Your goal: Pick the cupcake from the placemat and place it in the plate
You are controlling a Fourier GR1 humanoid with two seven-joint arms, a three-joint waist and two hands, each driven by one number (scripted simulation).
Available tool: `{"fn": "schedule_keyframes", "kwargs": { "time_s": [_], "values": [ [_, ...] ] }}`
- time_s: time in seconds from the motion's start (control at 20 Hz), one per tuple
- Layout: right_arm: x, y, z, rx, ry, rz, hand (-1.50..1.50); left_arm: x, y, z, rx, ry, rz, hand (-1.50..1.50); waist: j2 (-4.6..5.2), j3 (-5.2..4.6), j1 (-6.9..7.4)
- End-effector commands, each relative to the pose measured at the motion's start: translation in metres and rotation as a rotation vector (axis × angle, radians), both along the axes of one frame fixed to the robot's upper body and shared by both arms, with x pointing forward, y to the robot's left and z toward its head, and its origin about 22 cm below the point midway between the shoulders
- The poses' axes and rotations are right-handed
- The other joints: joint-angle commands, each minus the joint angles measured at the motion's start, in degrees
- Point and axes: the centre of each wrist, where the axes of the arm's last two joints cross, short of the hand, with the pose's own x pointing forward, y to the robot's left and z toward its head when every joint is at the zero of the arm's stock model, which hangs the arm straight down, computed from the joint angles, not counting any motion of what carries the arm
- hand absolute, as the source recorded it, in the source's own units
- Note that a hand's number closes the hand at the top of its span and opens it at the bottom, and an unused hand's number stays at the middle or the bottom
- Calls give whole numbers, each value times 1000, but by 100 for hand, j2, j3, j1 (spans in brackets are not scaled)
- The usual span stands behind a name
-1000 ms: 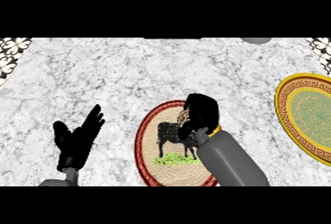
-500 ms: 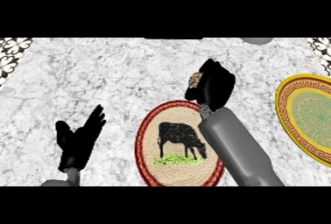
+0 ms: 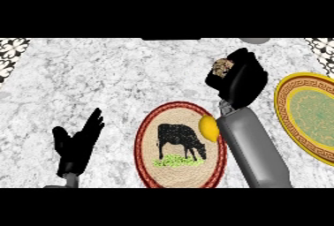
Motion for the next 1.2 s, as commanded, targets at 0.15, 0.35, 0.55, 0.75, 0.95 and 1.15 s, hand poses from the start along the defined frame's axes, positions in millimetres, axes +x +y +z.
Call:
{"fn": "schedule_keyframes", "kwargs": {
  "time_s": [0.15, 0.35, 0.55, 0.75, 0.95, 1.15],
  "values": [
    [-23, -66, -7, 193, -260, -222, 150, -10, 2, -10, 1, 50, 1, 0, 16, -14, -101],
    [-37, -98, -42, 132, -229, -302, 150, -5, -6, 5, 4, 42, -12, 0, 32, -15, 22],
    [-50, -155, -42, 71, -294, -416, 150, -3, 13, -3, -13, 47, -17, 0, 35, -20, -9],
    [-54, -220, -44, 73, -311, -445, 150, -8, 12, -2, 7, 30, 5, 0, 44, -15, 57],
    [-61, -273, -48, 75, -301, -469, 150, 15, -19, 10, -3, 33, -28, 0, 54, -12, 42],
    [-59, -307, -43, 84, -304, -463, 150, 6, -1, 0, -4, 42, -4, 0, 52, -15, 83]
  ]
}}
